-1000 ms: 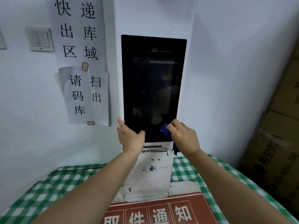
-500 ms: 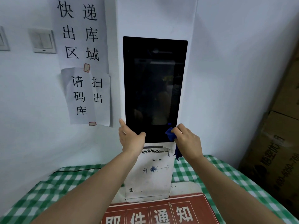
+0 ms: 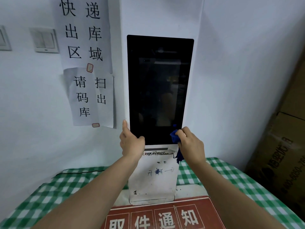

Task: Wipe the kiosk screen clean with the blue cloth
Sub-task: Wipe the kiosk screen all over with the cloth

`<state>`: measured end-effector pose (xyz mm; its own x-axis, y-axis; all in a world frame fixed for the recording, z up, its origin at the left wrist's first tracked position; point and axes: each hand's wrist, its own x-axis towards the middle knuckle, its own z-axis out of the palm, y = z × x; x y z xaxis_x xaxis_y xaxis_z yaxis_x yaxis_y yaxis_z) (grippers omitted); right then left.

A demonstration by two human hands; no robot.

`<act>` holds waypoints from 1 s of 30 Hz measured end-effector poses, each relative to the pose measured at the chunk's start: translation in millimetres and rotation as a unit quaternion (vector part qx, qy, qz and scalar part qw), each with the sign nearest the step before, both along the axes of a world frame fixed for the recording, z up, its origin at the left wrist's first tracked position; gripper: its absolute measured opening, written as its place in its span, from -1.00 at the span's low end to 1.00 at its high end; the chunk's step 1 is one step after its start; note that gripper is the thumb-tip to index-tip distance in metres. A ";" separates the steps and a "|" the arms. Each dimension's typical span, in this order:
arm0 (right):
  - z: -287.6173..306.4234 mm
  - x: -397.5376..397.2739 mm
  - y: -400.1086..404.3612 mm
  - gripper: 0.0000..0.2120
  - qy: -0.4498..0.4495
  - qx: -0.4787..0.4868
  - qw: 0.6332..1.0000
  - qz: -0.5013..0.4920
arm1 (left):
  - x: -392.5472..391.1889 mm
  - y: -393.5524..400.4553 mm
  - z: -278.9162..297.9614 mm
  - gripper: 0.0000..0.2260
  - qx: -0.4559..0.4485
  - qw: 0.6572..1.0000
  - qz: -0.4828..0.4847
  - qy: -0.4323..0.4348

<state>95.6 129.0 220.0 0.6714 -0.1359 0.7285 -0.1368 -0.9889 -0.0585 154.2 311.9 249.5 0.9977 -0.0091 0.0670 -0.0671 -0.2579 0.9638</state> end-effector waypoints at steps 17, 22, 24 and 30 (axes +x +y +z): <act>-11.8 1.7 10.7 -0.73 -0.012 0.047 0.999 0.007 | 3.7 10.6 -1.6 -0.33 -0.090 0.996 -0.025 0.001; 2.6 9.4 23.9 -0.80 -0.089 0.171 0.981 -0.021 | 10.0 12.5 -6.2 -0.35 -0.119 0.993 -0.025 -0.001; -0.1 17.2 37.5 -0.83 -0.101 0.194 0.976 -0.025 | 12.9 13.2 -7.5 -0.35 -0.121 0.992 -0.030 -0.002; -2.0 31.5 77.5 -0.79 -0.090 0.163 0.982 0.029 | 19.5 15.6 -11.0 -0.37 -0.119 0.992 -0.035 0.001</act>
<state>127.1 206.4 217.9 0.5494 -0.3471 0.7601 -0.0394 -0.9194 -0.3913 173.7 327.6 238.5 0.9953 -0.0626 0.0740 -0.0752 -0.0171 0.9970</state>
